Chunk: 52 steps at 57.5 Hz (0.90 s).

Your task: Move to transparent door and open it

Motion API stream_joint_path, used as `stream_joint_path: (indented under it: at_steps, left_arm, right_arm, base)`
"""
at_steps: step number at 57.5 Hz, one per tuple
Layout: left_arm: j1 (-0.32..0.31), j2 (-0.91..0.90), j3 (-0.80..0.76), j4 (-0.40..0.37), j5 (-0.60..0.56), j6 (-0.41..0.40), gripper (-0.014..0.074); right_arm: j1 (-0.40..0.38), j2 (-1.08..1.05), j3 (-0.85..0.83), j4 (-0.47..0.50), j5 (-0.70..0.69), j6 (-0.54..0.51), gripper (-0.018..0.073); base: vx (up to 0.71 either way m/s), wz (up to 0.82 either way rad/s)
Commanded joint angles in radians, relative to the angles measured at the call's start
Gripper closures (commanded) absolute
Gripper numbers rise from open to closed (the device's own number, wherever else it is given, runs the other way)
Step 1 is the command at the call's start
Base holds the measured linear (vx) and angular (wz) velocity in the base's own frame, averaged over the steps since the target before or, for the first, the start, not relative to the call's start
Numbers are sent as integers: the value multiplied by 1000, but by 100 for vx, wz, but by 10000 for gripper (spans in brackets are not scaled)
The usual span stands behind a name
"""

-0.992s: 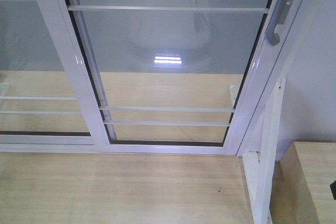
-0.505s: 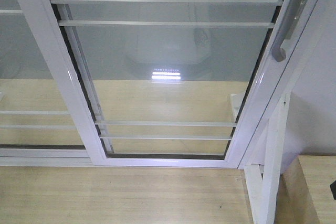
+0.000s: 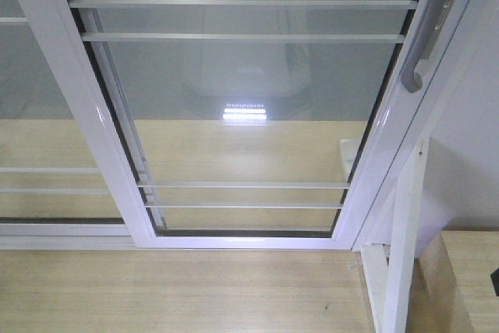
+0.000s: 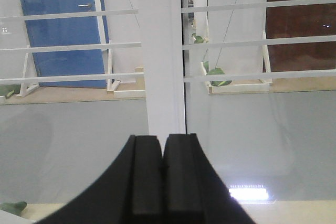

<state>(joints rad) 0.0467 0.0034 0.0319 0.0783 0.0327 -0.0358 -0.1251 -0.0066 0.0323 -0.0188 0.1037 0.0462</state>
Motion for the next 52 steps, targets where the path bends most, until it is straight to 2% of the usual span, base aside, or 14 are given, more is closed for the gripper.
stream_joint_path:
  at_steps: [1, 52]
  left_arm:
    - [3, 20, 9, -5, -74, -5, 603]
    - [2, 20, 9, -5, -66, -5, 603]
  right_arm:
    - [-6, 20, 1, -8, -81, -1, 565]
    - [-6, 20, 1, -8, -82, -1, 565]
  base:
    - [0, 0]
    - [0, 0]
